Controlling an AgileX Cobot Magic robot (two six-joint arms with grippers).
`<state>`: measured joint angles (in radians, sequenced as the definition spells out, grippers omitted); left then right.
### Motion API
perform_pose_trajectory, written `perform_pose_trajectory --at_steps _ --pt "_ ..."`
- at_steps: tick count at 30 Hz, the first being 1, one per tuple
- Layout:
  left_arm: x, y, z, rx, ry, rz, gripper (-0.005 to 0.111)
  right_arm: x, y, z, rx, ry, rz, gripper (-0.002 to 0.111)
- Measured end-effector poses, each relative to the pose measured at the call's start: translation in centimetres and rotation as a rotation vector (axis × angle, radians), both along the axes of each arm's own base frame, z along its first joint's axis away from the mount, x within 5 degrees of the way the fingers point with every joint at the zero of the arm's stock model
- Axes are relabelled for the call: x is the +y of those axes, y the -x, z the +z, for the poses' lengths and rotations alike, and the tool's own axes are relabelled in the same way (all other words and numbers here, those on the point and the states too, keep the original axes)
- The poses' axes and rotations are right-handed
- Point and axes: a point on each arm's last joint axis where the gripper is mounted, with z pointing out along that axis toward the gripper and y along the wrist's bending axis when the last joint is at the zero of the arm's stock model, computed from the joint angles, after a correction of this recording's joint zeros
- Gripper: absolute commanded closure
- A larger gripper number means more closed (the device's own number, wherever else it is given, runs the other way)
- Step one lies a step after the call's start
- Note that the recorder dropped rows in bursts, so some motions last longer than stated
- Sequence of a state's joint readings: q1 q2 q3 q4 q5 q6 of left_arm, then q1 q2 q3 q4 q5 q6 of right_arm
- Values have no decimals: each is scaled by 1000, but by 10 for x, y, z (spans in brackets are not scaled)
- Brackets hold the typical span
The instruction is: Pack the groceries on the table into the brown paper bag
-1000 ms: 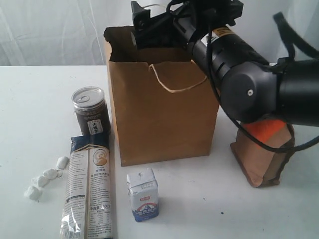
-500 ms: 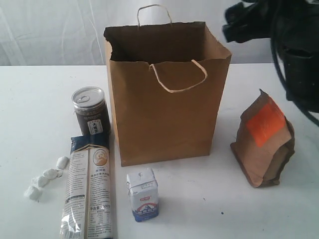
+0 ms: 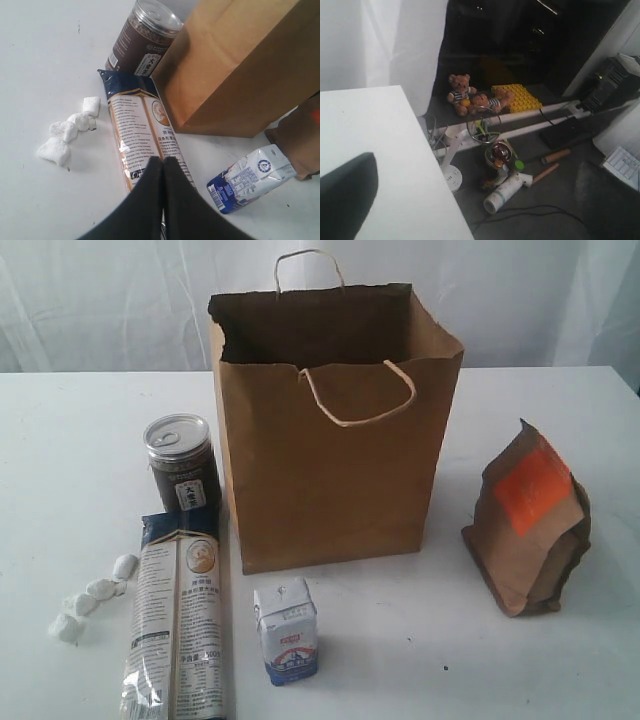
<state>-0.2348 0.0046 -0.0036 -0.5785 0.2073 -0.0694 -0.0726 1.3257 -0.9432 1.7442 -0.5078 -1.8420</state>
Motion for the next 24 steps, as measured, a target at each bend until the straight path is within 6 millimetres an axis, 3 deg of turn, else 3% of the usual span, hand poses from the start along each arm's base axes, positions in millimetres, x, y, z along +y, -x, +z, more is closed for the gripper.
perform_pose_trajectory --at_steps 6,11,13,15,19,21,24 --pt "0 0 0 0 0 0 107 -5 3 -10 -23 -82 -65 3" --pt "0 0 0 0 0 0 107 -28 23 -23 -182 -212 -542 3" --pt "0 0 0 0 0 0 107 -31 27 -21 -250 -251 -611 3" --pt "0 0 0 0 0 0 107 -27 25 -16 -258 -264 -526 3" --pt "0 0 0 0 0 0 107 0 6 -2 -153 -146 -19 3" --pt "0 0 0 0 0 0 107 17 3 4 -80 -14 248 3" --pt "0 0 0 0 0 0 107 31 7 14 -27 174 458 3"
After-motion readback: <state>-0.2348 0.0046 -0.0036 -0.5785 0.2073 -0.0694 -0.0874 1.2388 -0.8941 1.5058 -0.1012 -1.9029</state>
